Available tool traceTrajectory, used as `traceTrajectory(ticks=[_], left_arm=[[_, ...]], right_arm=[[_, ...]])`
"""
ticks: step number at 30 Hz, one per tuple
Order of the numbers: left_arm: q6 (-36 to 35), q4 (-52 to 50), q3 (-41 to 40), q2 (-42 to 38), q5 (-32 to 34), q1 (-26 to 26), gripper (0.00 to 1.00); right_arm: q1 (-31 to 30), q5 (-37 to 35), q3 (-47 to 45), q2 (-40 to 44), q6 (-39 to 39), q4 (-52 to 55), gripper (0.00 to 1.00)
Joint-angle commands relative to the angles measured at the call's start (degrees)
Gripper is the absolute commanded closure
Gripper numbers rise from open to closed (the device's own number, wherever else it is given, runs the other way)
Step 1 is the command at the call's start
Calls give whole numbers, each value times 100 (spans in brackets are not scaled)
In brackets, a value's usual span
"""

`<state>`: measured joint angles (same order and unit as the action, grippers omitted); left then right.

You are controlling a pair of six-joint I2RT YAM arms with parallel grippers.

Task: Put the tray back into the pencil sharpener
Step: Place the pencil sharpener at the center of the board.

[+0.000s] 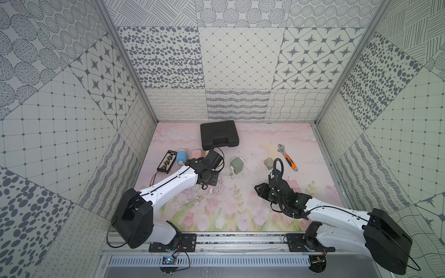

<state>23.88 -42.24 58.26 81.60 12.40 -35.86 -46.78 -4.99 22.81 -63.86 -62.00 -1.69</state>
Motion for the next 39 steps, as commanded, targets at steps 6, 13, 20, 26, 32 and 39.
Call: traceTrajectory(ticks=[6, 13, 20, 26, 32, 39], left_arm=[[645, 151, 301, 565, 419, 619, 100], [759, 344, 414, 915, 232, 746, 97], [819, 438, 323, 1119, 197, 790, 88], [889, 475, 213, 1141, 166, 817, 59], [885, 467, 199, 1127, 157, 830, 33], [873, 404, 226, 996, 285, 839, 15]], right_arm=[[-9, -89, 116, 346, 142, 69, 71], [-11, -74, 110, 457, 196, 178, 71], [-8, -54, 101, 523, 223, 222, 71], [-8, -41, 98, 524, 234, 227, 71], [-8, -19, 152, 493, 276, 240, 71], [-11, 7, 245, 464, 335, 296, 71]])
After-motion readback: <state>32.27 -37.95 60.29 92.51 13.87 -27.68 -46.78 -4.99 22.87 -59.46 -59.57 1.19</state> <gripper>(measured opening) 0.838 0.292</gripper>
